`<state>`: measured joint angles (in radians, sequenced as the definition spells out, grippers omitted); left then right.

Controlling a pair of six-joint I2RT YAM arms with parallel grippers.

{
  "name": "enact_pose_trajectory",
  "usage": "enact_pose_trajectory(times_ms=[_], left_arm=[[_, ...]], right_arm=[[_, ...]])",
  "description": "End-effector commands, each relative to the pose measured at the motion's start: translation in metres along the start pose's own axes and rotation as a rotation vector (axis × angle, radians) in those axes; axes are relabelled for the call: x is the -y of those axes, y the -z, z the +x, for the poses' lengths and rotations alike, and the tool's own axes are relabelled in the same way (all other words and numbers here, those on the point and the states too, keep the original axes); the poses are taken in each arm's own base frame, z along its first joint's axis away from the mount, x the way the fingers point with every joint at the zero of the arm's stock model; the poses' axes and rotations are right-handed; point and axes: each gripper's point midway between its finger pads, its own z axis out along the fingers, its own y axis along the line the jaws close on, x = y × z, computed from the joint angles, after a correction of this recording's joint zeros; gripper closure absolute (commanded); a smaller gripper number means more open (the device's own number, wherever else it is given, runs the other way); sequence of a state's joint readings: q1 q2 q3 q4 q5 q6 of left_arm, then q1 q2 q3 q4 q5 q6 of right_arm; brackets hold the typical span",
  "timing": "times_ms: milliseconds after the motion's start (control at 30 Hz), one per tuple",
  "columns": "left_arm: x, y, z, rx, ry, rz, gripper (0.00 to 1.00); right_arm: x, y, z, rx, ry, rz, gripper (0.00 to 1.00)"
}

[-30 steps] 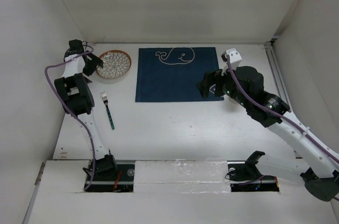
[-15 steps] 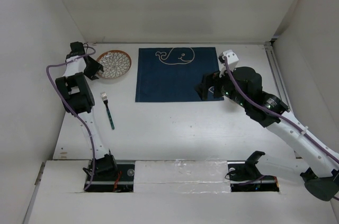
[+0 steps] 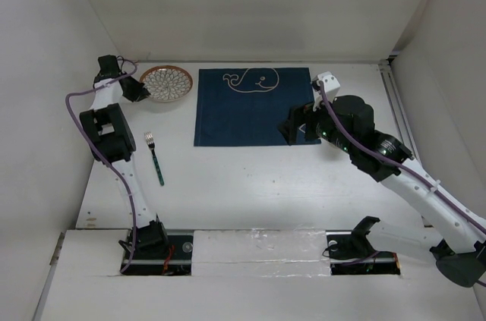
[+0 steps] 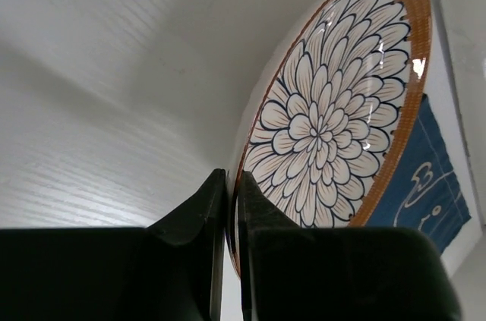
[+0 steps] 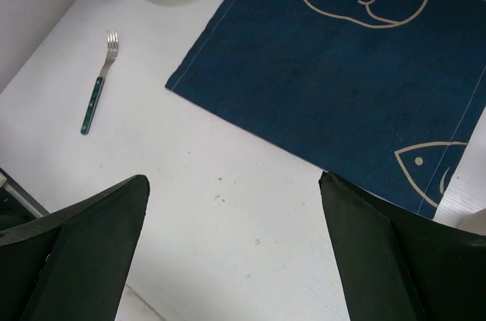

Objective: Set the dinner table for one person

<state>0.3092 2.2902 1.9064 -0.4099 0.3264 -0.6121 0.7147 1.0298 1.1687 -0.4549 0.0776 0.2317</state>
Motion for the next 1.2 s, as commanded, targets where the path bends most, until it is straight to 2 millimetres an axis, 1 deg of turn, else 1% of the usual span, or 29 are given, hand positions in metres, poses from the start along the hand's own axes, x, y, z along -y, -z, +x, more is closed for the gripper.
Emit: enact_pose_trajectory(times_ms=[0, 33, 67, 133, 167, 233, 267, 300, 367, 400, 467, 500, 533, 567, 600, 633, 667, 700, 733, 767, 800, 833, 867, 900, 933, 1033, 1100, 1133, 1167], left_arm=[[0.047, 0.044, -0.022, 0.085, -0.007, 0.141, 1.0], [0.054, 0.05, -0.028, 0.116, -0.006, 0.169, 1.0], [0.07, 0.071, -0.033, 0.148, -0.011, 0.217, 1.0], [0.087, 0.092, -0.04, 0.193, -0.009, 0.28, 1.0], [0.103, 0.117, -0.047, 0.238, -0.021, 0.322, 1.0], [0.113, 0.135, -0.048, 0.257, -0.022, 0.354, 1.0], [0.122, 0.148, -0.054, 0.281, -0.034, 0.377, 1.0], [0.135, 0.162, -0.053, 0.292, -0.054, 0.41, 1.0], [0.147, 0.18, -0.055, 0.303, -0.059, 0.444, 1.0], [0.158, 0.191, -0.048, 0.301, -0.078, 0.473, 1.0], [0.171, 0.2, -0.038, 0.288, -0.091, 0.503, 1.0], [0.171, 0.2, -0.034, 0.266, -0.093, 0.511, 1.0], [0.18, 0.209, -0.021, 0.231, -0.096, 0.554, 1.0], [0.186, 0.21, -0.01, 0.203, -0.1, 0.581, 1.0], [0.185, 0.205, 0.001, 0.176, -0.099, 0.599, 1.0], [0.19, 0.211, 0.01, 0.155, -0.109, 0.627, 1.0], [0.196, 0.209, 0.025, 0.128, -0.121, 0.635, 1.0], [0.195, 0.203, 0.037, 0.114, -0.124, 0.629, 1.0], [0.204, 0.206, 0.044, 0.113, -0.145, 0.654, 1.0], [0.214, 0.203, 0.063, 0.082, -0.168, 0.67, 1.0], [0.222, 0.206, 0.073, 0.072, -0.175, 0.69, 1.0], [0.227, 0.204, 0.083, 0.054, -0.182, 0.712, 1.0], [0.232, 0.203, 0.092, 0.042, -0.195, 0.724, 1.0], [0.243, 0.206, 0.108, 0.012, -0.21, 0.753, 1.0], [0.244, 0.199, 0.118, -0.009, -0.215, 0.751, 1.0], [0.258, 0.195, 0.147, -0.055, -0.23, 0.787, 1.0], [0.263, 0.182, 0.162, -0.094, -0.239, 0.78, 1.0], [0.266, 0.178, 0.178, -0.124, -0.251, 0.781, 1.0], [0.269, 0.173, 0.185, -0.137, -0.258, 0.784, 1.0]], right_arm=[[-0.009, 0.004, -0.021, 0.076, 0.003, -0.036, 0.0], [-0.009, 0.004, -0.021, 0.076, 0.003, -0.036, 0.0], [-0.007, 0.004, -0.019, 0.07, 0.004, -0.025, 0.0], [-0.007, 0.007, -0.021, 0.078, -0.006, -0.028, 0.0], [-0.007, 0.008, -0.019, 0.078, -0.006, -0.028, 0.0], [-0.006, 0.007, -0.015, 0.069, -0.015, -0.026, 0.0], [-0.002, 0.01, -0.019, 0.083, -0.029, -0.01, 0.0], [-0.002, 0.01, -0.019, 0.083, -0.029, -0.009, 0.0], [-0.001, 0.012, -0.021, 0.094, -0.044, -0.004, 0.0], [-0.001, 0.014, -0.02, 0.096, -0.044, -0.004, 0.0], [0.002, 0.017, -0.023, 0.11, -0.057, 0.012, 0.0], [0.002, 0.02, -0.021, 0.105, -0.056, 0.013, 0.0], [0.006, 0.02, -0.019, 0.098, -0.065, 0.032, 0.0], [0.011, 0.025, -0.024, 0.12, -0.07, 0.056, 0.0], [0.012, 0.025, -0.021, 0.11, -0.069, 0.059, 0.0], [0.016, 0.033, -0.028, 0.14, -0.084, 0.073, 0.0], [0.017, 0.036, -0.027, 0.139, -0.084, 0.074, 0.0], [0.019, 0.036, -0.028, 0.141, -0.086, 0.083, 0.0], [0.023, 0.04, -0.031, 0.157, -0.091, 0.09, 0.0], [0.025, 0.044, -0.031, 0.158, -0.091, 0.101, 0.0], [0.03, 0.044, -0.029, 0.152, -0.093, 0.117, 0.0], [0.033, 0.049, -0.035, 0.166, -0.098, 0.126, 0.0], [0.034, 0.05, -0.031, 0.151, -0.097, 0.131, 0.0], [0.036, 0.051, -0.035, 0.161, -0.1, 0.137, 0.0], [0.036, 0.055, -0.033, 0.157, -0.099, 0.139, 0.0], [0.037, 0.064, -0.039, 0.186, -0.104, 0.14, 0.0], [0.039, 0.065, -0.034, 0.177, -0.103, 0.142, 0.0], [0.041, 0.066, -0.035, 0.179, -0.105, 0.151, 0.0], [0.042, 0.067, -0.033, 0.181, -0.105, 0.15, 0.0]])
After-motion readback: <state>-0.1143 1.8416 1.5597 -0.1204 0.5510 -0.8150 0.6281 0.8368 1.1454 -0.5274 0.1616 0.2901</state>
